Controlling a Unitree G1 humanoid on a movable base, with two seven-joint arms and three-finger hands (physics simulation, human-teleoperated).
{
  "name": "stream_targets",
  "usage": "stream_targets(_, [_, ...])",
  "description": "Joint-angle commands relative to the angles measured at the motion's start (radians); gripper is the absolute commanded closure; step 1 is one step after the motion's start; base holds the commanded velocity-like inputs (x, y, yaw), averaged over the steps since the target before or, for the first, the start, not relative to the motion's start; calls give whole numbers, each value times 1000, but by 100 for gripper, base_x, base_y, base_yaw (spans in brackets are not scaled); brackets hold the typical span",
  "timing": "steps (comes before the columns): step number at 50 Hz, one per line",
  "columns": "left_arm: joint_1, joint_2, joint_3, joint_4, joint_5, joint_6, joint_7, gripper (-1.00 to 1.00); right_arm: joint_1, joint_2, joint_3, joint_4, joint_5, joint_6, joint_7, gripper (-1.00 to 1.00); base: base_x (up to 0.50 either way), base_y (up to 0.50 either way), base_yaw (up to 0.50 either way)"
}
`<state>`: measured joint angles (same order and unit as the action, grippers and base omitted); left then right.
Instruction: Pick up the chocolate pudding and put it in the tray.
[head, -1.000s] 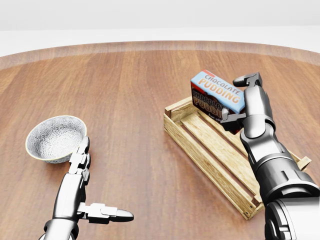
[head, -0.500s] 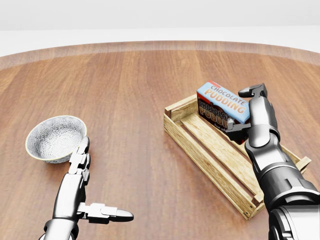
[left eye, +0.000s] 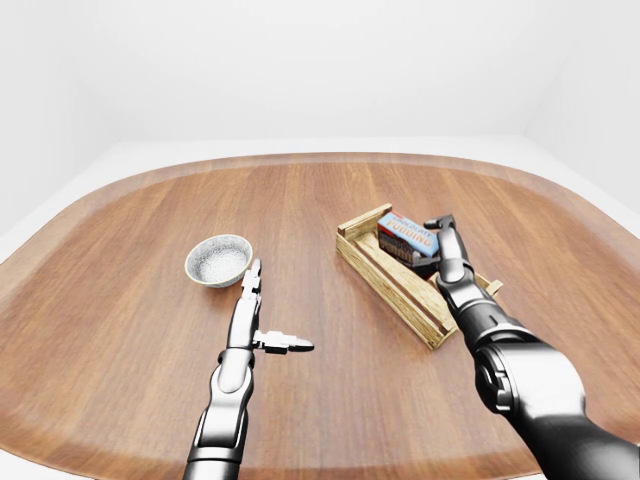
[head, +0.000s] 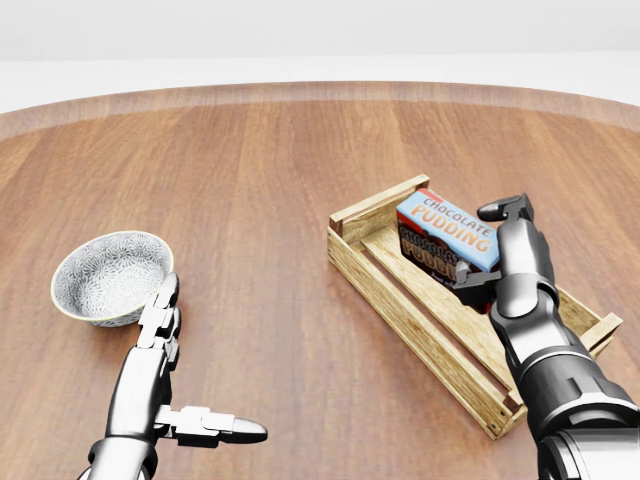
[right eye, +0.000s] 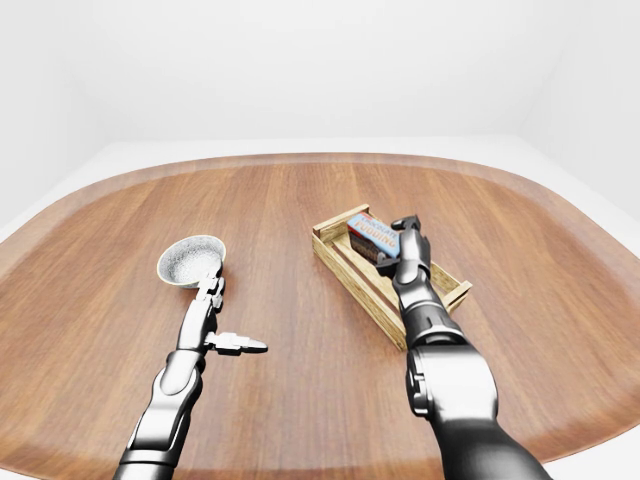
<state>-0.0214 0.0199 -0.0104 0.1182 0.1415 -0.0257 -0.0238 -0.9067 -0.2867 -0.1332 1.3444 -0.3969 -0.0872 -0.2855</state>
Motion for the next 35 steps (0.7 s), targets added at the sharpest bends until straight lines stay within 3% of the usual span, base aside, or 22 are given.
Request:
stream_targets(1, [2, -2, 12, -19, -39, 6, -13, -100, 28, -3, -7, -2, 7, 0, -27, 100, 0, 0, 0])
stream_targets(35, [5, -2, 14, -25, -39, 1, -12, -100, 73, -12, -3, 3, -15, 0, -30, 100, 0, 0, 0])
